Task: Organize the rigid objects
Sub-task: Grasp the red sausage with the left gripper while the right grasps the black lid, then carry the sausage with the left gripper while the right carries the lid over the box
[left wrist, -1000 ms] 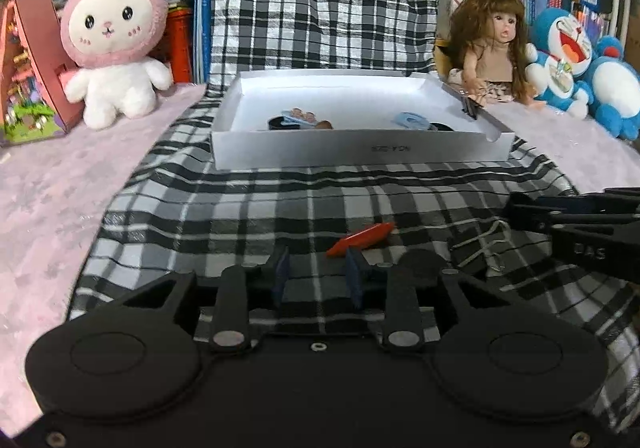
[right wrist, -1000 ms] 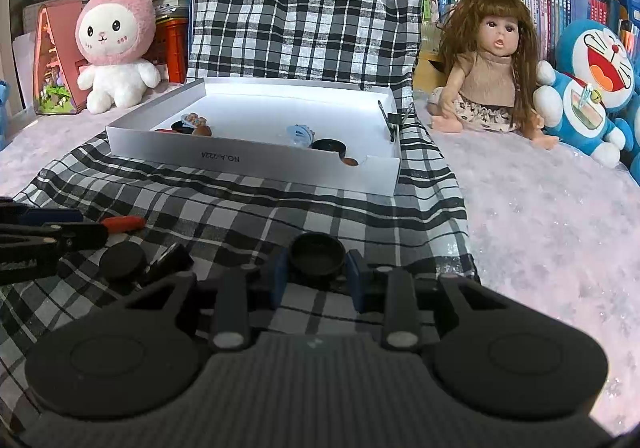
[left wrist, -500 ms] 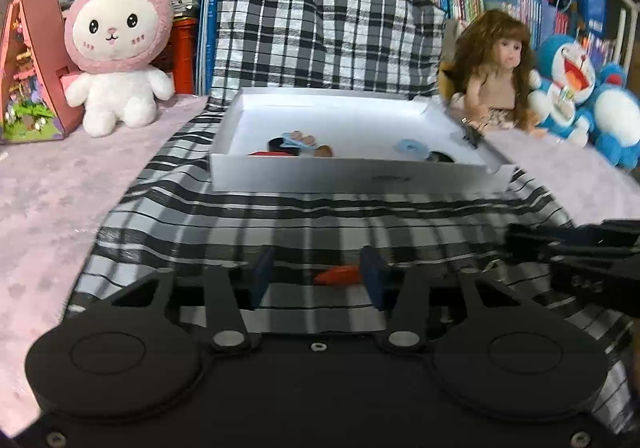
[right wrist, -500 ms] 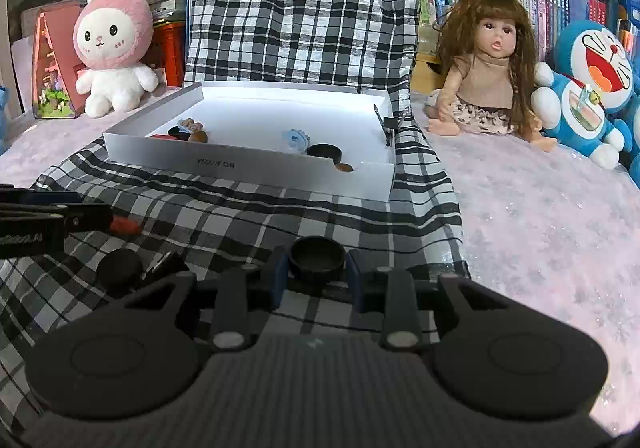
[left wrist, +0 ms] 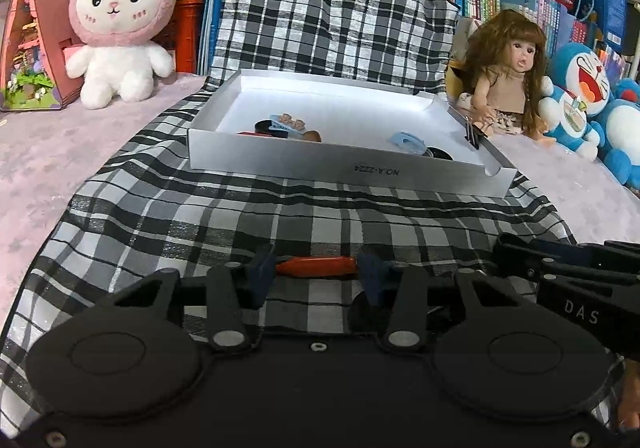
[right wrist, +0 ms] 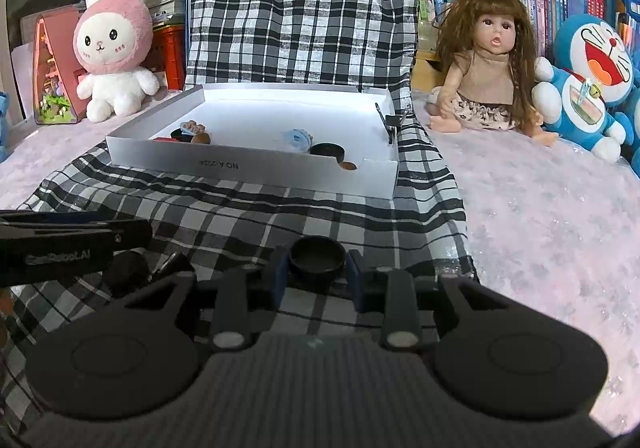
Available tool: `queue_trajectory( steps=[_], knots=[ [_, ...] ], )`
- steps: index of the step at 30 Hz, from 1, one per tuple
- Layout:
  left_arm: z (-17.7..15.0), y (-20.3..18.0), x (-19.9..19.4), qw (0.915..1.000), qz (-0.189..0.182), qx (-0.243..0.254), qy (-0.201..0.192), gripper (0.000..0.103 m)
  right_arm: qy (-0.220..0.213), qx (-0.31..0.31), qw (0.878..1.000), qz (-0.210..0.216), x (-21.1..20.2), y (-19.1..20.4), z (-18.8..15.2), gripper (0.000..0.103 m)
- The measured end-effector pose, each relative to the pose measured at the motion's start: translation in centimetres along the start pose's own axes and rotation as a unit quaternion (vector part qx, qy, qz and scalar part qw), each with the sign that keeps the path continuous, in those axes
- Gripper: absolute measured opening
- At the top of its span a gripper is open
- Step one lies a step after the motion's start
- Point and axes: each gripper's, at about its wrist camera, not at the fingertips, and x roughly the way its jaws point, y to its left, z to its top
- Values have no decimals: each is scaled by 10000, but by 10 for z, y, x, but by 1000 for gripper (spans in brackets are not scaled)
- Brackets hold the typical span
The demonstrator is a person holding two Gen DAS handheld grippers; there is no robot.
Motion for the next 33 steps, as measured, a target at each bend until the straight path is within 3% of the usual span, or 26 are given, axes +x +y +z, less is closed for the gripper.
queue_trajectory(
  steps=[7,17,25,30,33],
  knots=[
    [13,0,-10,9997,-174,122,-80,42,-39,-2,10000,27,-1,-1,14,37],
    [83,8,-4,9980,-408,439,-202,42,188,155,9997,76,21,-16,76,37],
    [150,23,52,9979,-597,128,215,42,663,420,9967,218,71,-27,133,37],
    [168,33,91,9989,-316,-26,356,42,911,398,9950,42,107,-20,154,37],
    [170,40,108,9984,-394,-123,394,42,1053,467,9933,-73,125,-20,158,37]
  ],
)
